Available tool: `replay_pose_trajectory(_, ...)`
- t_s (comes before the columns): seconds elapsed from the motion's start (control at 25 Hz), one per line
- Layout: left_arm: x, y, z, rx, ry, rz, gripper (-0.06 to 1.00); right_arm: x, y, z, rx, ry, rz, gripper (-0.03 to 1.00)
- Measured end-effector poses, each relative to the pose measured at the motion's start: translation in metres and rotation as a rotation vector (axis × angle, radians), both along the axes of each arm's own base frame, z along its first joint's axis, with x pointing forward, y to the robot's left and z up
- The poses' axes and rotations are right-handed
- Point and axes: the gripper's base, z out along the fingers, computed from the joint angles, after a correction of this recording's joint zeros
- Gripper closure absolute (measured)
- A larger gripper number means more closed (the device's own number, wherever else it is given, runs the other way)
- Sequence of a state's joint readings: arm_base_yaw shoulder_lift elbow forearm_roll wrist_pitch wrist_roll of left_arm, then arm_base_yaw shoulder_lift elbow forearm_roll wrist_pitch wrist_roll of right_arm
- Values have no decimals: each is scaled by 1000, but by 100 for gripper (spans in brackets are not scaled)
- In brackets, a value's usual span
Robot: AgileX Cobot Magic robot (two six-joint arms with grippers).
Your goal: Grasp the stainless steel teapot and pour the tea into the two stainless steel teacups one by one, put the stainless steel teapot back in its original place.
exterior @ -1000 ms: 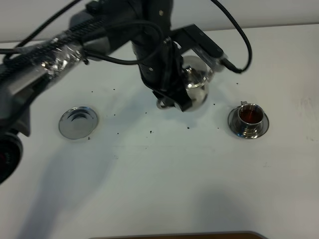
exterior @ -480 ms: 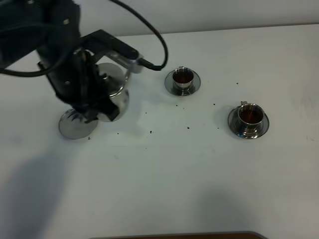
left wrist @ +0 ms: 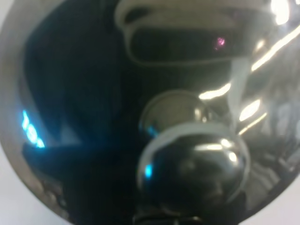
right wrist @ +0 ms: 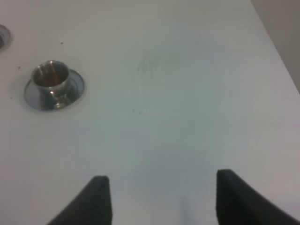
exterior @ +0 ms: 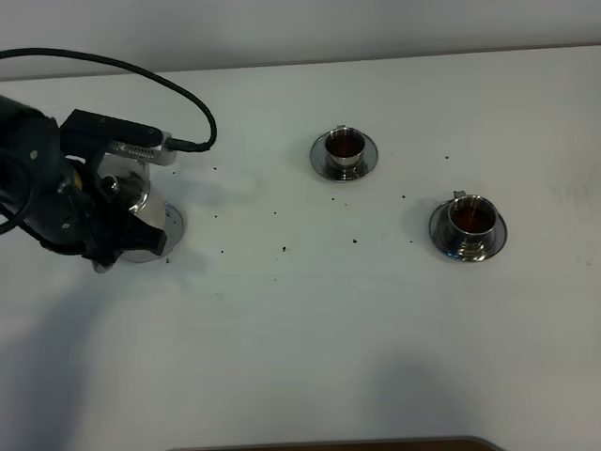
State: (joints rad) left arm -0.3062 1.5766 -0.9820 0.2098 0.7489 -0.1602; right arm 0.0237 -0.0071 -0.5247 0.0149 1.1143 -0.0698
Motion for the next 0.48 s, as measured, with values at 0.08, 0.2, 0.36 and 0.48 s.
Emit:
replay_pose_trajectory(0.08,0,6,-9,-25,-34,41,70,0,0,0,0,0,0,48)
replay_pose_trajectory(0.2,0,12,-17,-48,-63,75,70,0,0,0,-1,0,0,48)
replay_pose_trajectory(0.36,0,23,-23,-59,-78,112,70,0,0,0,-1,0,0,48)
replay_pose_trajectory(0.48,6,24,-29,-70,-96,113,70,0,0,0,-1,0,0,48)
